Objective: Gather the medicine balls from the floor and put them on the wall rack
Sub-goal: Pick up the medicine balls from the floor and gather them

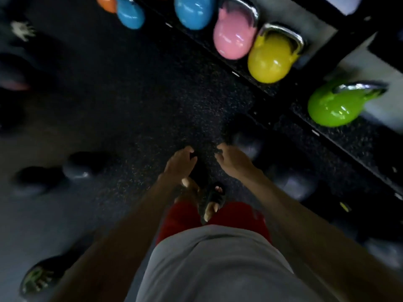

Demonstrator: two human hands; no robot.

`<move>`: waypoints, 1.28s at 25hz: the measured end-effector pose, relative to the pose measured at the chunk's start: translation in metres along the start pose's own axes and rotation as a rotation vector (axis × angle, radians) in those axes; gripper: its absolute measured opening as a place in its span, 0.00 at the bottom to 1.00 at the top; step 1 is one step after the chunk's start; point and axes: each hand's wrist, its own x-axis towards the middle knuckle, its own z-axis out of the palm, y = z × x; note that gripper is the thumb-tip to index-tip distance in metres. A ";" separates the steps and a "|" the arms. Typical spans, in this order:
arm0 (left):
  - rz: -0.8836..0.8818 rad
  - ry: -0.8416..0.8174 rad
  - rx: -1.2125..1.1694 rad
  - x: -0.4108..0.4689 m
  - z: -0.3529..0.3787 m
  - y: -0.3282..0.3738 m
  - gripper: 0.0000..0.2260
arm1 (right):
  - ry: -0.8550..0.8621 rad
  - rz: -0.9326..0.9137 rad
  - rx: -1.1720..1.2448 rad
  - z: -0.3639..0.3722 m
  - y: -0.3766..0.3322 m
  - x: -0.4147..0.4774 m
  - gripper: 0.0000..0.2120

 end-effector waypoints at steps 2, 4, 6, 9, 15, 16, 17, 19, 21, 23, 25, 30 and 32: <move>-0.095 0.069 -0.119 -0.040 0.000 -0.036 0.16 | -0.071 -0.073 -0.080 0.018 -0.025 -0.013 0.22; -0.152 0.119 -0.206 -0.076 0.005 -0.065 0.16 | -0.120 -0.101 -0.158 0.034 -0.043 -0.023 0.21; -0.227 0.202 -0.275 -0.119 0.011 -0.103 0.16 | -0.199 -0.172 -0.239 0.059 -0.075 -0.031 0.21; -0.355 0.339 -0.401 -0.190 0.030 -0.166 0.17 | -0.329 -0.310 -0.407 0.113 -0.134 -0.040 0.20; -0.616 0.515 -0.659 -0.319 0.091 -0.274 0.16 | -0.467 -0.501 -0.716 0.252 -0.236 -0.085 0.20; -0.637 0.531 -0.688 -0.340 0.104 -0.293 0.16 | -0.489 -0.530 -0.764 0.279 -0.251 -0.095 0.20; -0.645 0.544 -0.718 -0.359 0.117 -0.312 0.16 | -0.506 -0.557 -0.804 0.306 -0.266 -0.106 0.20; -0.678 0.586 -0.772 -0.398 0.142 -0.349 0.16 | -0.545 -0.593 -0.865 0.358 -0.293 -0.128 0.20; -0.717 0.623 -0.826 -0.433 0.157 -0.381 0.14 | -0.562 -0.622 -0.904 0.404 -0.317 -0.147 0.20; -0.775 0.663 -0.894 -0.470 0.171 -0.411 0.13 | -0.593 -0.645 -0.961 0.452 -0.340 -0.171 0.20; -0.803 0.684 -0.921 -0.490 0.175 -0.429 0.14 | -0.590 -0.673 -0.990 0.478 -0.356 -0.182 0.20; -0.916 0.760 -1.104 -0.546 0.197 -0.488 0.13 | -0.669 -0.761 -1.072 0.562 -0.400 -0.209 0.19; -0.968 0.773 -1.182 -0.561 0.197 -0.508 0.12 | -0.690 -0.787 -1.097 0.592 -0.421 -0.213 0.19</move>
